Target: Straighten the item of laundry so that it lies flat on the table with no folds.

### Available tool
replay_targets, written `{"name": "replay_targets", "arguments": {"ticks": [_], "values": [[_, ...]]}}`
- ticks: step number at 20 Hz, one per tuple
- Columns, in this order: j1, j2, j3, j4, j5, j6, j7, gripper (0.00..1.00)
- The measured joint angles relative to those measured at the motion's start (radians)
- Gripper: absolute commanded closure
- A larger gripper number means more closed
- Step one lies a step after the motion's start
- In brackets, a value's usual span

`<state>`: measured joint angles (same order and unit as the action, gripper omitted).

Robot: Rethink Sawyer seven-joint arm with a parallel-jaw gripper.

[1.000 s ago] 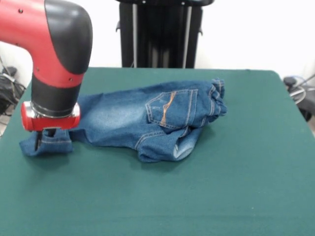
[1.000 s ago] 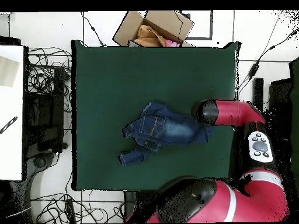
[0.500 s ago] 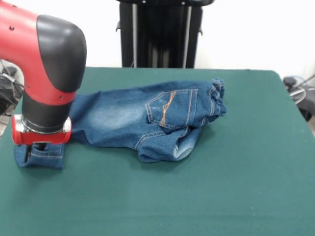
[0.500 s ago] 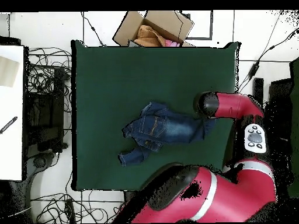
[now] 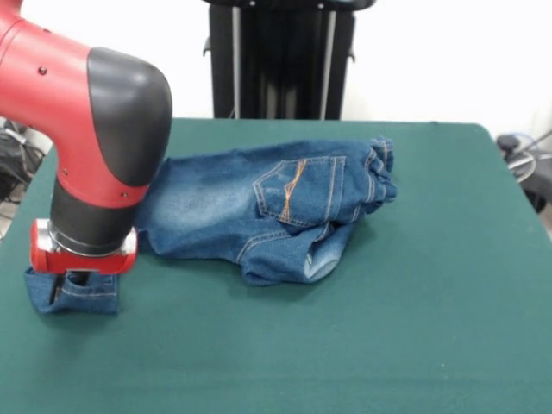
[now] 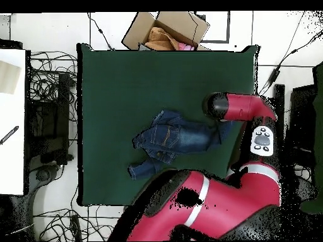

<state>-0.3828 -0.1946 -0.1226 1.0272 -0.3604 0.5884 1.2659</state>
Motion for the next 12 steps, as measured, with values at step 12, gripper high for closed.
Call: {"name": "replay_targets", "arguments": {"ticks": [12], "values": [[0.071, 0.039, -0.085, -0.038, 0.093, 0.0, 0.169, 1.0]]}}
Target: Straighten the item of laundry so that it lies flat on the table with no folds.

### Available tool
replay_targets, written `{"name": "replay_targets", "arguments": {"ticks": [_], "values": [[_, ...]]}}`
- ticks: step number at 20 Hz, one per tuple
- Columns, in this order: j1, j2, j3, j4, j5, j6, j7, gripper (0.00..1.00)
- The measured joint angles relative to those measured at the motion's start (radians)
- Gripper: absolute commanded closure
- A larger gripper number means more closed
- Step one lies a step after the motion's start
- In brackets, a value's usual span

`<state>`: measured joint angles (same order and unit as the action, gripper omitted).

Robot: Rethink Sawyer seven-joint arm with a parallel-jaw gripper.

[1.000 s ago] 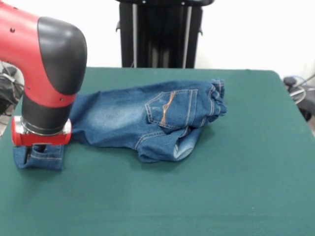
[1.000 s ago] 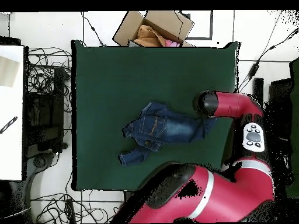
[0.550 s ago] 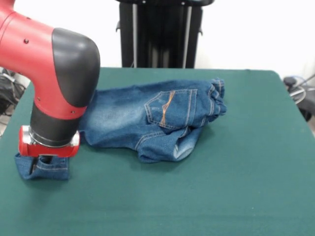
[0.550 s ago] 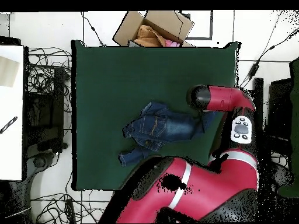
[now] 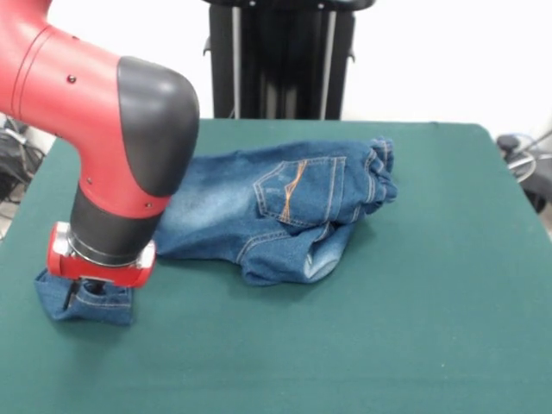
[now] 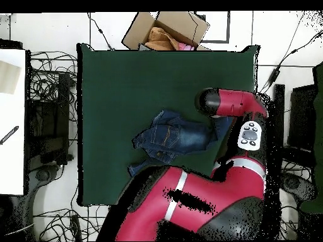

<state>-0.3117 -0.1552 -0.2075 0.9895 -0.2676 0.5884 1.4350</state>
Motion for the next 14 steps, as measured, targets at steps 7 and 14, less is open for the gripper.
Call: {"name": "replay_targets", "arguments": {"ticks": [7, 14], "values": [[0.059, 0.028, -0.068, -0.032, 0.032, 0.0, 0.089, 1.0], [0.14, 0.065, -0.152, -0.063, 0.053, 0.001, 0.182, 1.0]]}}
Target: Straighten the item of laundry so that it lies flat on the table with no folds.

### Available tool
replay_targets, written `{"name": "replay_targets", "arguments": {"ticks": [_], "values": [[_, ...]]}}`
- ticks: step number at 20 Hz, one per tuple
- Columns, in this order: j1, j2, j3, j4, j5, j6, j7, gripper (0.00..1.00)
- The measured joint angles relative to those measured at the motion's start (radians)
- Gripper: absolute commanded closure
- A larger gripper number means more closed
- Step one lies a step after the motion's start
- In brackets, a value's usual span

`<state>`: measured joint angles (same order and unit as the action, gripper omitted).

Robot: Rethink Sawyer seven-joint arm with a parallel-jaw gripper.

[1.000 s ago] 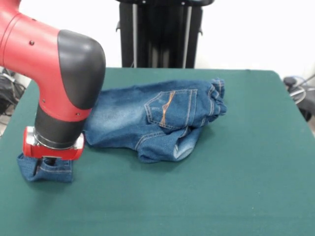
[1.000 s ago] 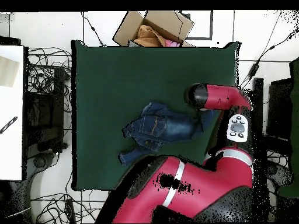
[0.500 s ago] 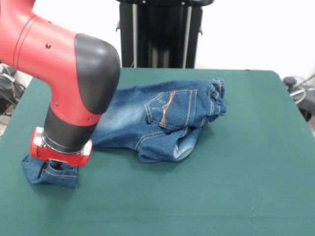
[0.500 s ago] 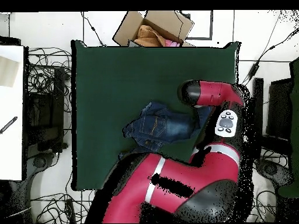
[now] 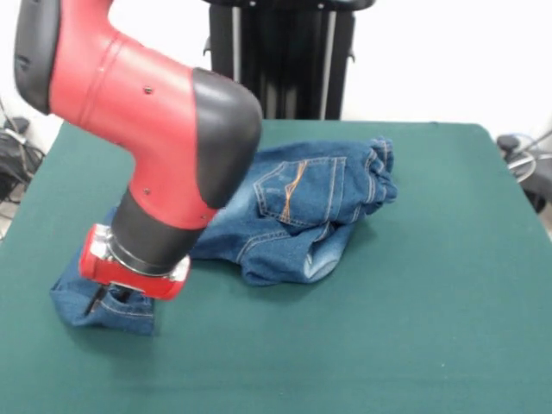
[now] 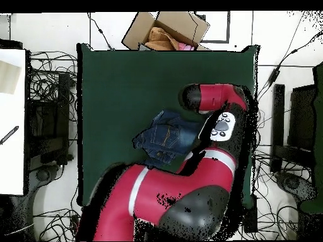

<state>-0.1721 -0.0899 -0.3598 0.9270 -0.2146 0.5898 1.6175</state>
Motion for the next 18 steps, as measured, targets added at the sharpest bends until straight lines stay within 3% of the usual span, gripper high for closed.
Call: {"name": "replay_targets", "arguments": {"ticks": [11, 18], "values": [[0.127, 0.121, -0.152, -0.099, 0.029, 0.039, 0.189, 1.0], [0.143, 0.186, -0.212, -0.174, 0.053, 0.096, 0.275, 1.0]]}}
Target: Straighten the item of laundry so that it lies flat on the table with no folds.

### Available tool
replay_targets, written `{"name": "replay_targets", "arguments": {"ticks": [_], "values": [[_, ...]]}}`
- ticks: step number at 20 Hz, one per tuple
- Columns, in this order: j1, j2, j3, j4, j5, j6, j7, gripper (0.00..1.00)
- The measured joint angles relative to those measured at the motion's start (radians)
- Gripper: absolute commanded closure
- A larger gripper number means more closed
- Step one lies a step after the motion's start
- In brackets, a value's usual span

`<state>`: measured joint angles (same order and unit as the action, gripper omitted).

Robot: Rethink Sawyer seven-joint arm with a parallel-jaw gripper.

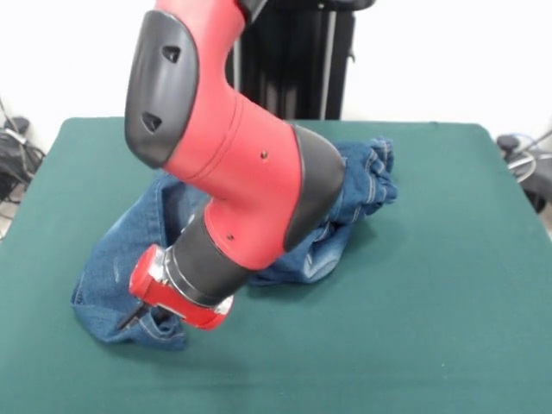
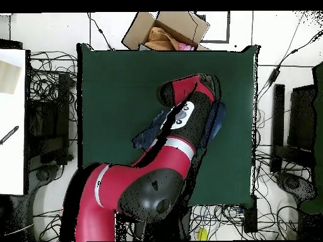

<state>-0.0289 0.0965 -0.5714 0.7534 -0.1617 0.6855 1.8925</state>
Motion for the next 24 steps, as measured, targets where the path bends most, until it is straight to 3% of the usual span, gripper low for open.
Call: {"name": "replay_targets", "arguments": {"ticks": [12, 24], "values": [[0.006, 0.046, -0.038, -0.088, 0.012, 0.115, 0.039, 1.0], [0.006, -0.022, -0.038, -0.108, 0.056, 0.219, 0.039, 1.0]]}}
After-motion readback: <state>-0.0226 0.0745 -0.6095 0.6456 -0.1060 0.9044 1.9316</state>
